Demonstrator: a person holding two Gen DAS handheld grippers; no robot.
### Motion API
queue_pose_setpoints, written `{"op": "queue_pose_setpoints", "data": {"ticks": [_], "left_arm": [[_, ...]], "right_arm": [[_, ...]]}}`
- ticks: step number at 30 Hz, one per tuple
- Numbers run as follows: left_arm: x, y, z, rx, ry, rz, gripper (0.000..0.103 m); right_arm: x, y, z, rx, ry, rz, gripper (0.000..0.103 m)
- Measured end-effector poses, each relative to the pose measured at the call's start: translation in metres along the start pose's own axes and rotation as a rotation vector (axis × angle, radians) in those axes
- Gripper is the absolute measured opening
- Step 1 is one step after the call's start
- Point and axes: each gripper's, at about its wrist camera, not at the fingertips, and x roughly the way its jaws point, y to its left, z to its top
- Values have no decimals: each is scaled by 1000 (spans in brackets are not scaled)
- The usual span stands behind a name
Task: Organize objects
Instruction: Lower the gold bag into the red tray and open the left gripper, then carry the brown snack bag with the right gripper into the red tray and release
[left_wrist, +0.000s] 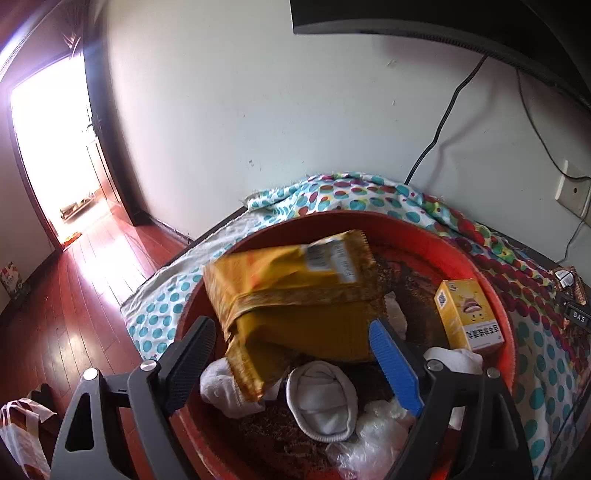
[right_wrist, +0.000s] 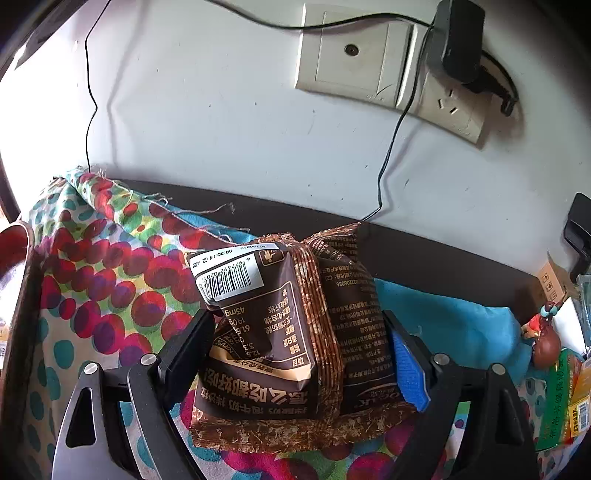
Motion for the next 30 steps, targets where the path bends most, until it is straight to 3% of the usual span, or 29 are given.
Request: {"op": "queue_pose_setpoints", "data": {"ticks": [8,15,20,23,30], "left_arm": [[-44,6,-15,-1,-69,-37,88],[-93,16,-82,-66,-85,-118,88],[-123,15,-121,-33,-117,-154,88],[-135,15,-136,-4,-162,-138,88],[-131,28,-142,-58,-129,-165,88]], "right_arm": [[-15,-6,-1,3,-7,-9,87],[-42,-9,-7,-15,-26,-12,87],[-66,-6,-21,-50,-24,-32,87],[-84,-1,-34,-70,-21,-40,87],[-129,60,-34,-130,-64,24,87]]}}
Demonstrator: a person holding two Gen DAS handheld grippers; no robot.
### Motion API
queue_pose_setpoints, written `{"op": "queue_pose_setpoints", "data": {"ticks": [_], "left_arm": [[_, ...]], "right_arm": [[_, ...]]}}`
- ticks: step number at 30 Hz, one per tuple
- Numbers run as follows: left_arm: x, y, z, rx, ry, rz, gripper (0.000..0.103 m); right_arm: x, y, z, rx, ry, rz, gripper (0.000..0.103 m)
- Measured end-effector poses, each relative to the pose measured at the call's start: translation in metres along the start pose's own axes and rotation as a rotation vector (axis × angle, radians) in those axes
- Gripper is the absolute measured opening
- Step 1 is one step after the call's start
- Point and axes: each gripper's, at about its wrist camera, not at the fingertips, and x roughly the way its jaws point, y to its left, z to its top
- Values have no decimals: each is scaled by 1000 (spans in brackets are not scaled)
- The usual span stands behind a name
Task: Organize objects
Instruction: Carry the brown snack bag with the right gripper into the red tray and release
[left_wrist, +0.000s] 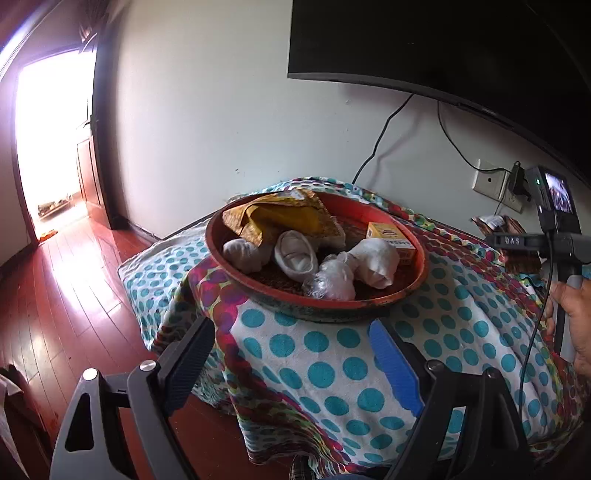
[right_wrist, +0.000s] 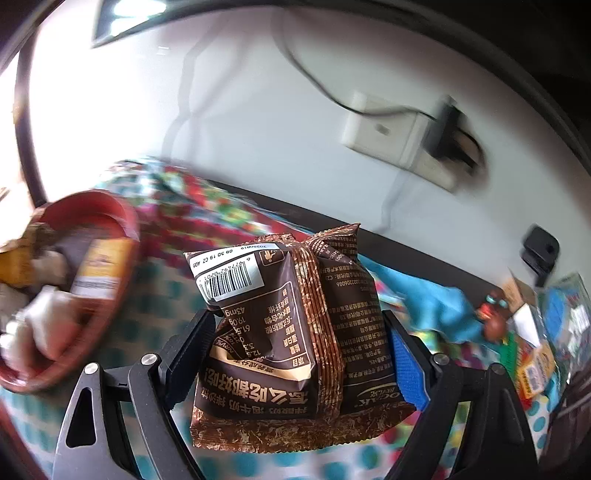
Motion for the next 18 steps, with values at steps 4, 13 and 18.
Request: {"op": "queue_pose_setpoints", "data": {"ticks": [4,13,18], "left_arm": [[7,11,-1,-19,26,24,88],[15,45,3,-118,23,48,88],[23,53,3,-137,42,45,88]], "right_arm": [[-16,75,18,-88,-18,80,87],[-18,200,33,-198,4,218,87],[-2,227,28,-209,38,187,87]]}}
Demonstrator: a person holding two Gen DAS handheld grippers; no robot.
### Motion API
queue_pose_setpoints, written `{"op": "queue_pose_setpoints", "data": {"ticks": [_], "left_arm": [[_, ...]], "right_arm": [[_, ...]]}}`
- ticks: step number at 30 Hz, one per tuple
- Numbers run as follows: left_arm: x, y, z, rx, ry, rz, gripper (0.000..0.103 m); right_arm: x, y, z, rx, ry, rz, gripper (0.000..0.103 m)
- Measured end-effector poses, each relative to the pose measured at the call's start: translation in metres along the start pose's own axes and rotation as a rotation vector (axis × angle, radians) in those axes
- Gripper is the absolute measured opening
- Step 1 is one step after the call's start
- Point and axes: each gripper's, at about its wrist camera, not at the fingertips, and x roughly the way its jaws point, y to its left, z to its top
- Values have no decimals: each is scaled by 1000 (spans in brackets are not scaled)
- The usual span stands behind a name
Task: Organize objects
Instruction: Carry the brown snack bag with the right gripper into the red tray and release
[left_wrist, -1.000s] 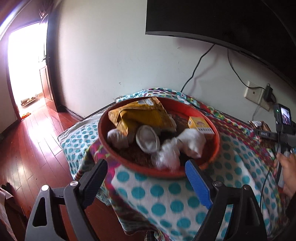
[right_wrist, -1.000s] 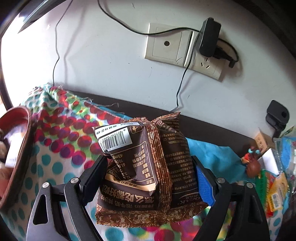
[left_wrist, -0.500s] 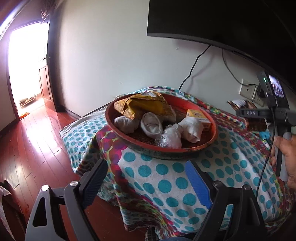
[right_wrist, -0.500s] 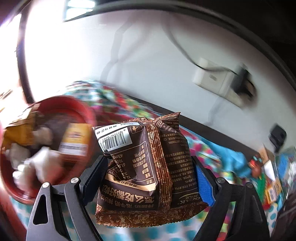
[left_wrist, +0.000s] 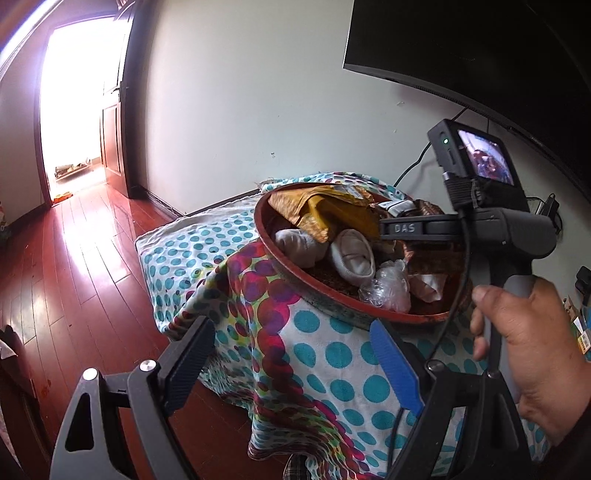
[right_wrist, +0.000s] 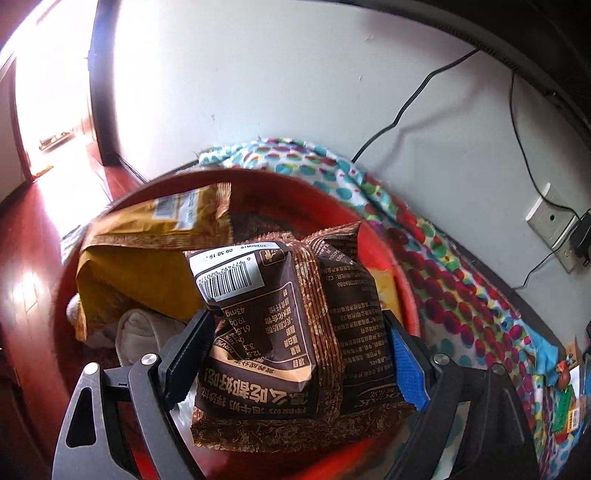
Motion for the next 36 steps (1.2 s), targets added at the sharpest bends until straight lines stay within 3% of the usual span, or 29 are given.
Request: {"op": "queue_pose_setpoints", "data": {"ticks": [30,36], "left_arm": [[7,-7,-6,26,35,-10,88],[9,-9,-5,36,37,-8,88]], "right_arm": [[19,19,1,10,-8,-78,86],[20,13,0,30,17,-59,100]]}}
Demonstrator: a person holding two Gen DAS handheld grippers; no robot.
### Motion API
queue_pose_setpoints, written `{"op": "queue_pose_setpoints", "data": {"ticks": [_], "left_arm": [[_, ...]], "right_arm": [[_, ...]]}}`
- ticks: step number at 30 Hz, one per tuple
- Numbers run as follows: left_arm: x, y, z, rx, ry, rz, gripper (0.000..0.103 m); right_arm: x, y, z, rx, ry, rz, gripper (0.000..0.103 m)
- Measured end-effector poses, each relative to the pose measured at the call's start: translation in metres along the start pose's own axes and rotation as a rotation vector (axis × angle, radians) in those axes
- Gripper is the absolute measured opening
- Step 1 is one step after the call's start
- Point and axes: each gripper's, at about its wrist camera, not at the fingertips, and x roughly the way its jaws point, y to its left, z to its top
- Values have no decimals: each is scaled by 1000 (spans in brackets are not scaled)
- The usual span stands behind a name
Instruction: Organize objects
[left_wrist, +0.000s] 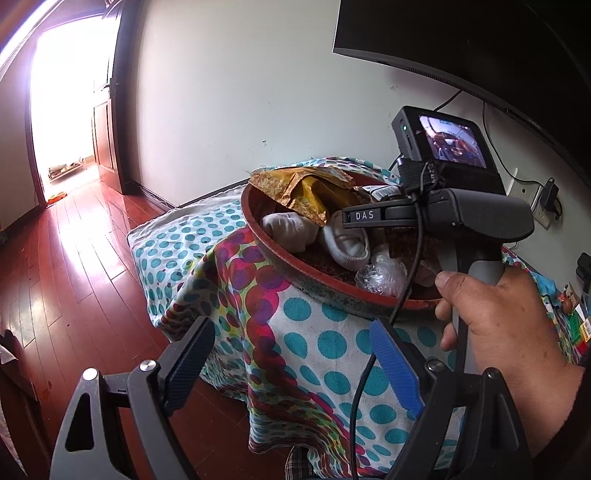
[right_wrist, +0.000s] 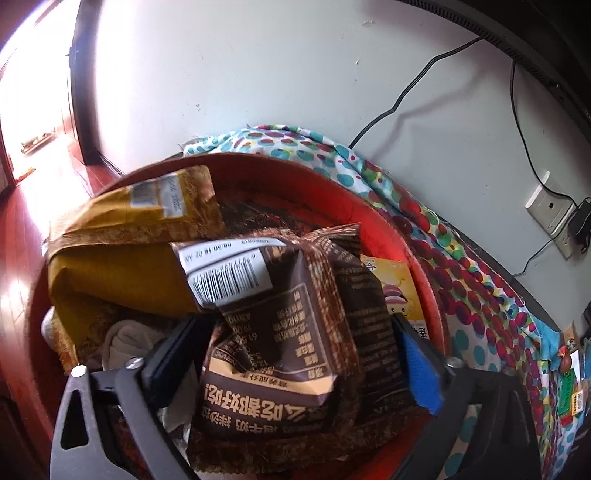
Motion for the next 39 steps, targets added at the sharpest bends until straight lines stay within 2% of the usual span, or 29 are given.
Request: {"op": "queue_pose_setpoints", "data": {"ticks": [8,13,17,20,23,26,30,33,36,39], "left_arm": [[-12,-9,0,46,-58,30,88],[-21,-19,-2,102,-100,69,88],[-33,-24,-2,70,-115,47,88],[-52,-36,-3,86,-162,19,88],[-59,-43,6,70,-111,-37,88],[-61,-56,17,82,-51,1,88],[-82,-73,18,131,-54,-25,88],[-95,-79,17,124,-70,-35,88],[-104,-87,15,141,-83,-1,88],[-104,-91,16,145,-64,87,88]], "right_arm": [[-45,-22,-3,2,-87,-29,103],[-72,-31,-19,-6,-127,-44,103],[-87,-32,-40,-9,-140,-18,103],[-96,-36,-54,-1,-138,4,103],[-107,-44,-63,26,-145,22,103],[-123,-54,-65,70,-162,17,103],[-140,-79,-66,137,-179,-19,103],[-156,-100,-65,181,-208,-23,103],[-174,-117,-65,203,-250,-42,103],[-191,-128,-65,205,-286,-59,103]]}}
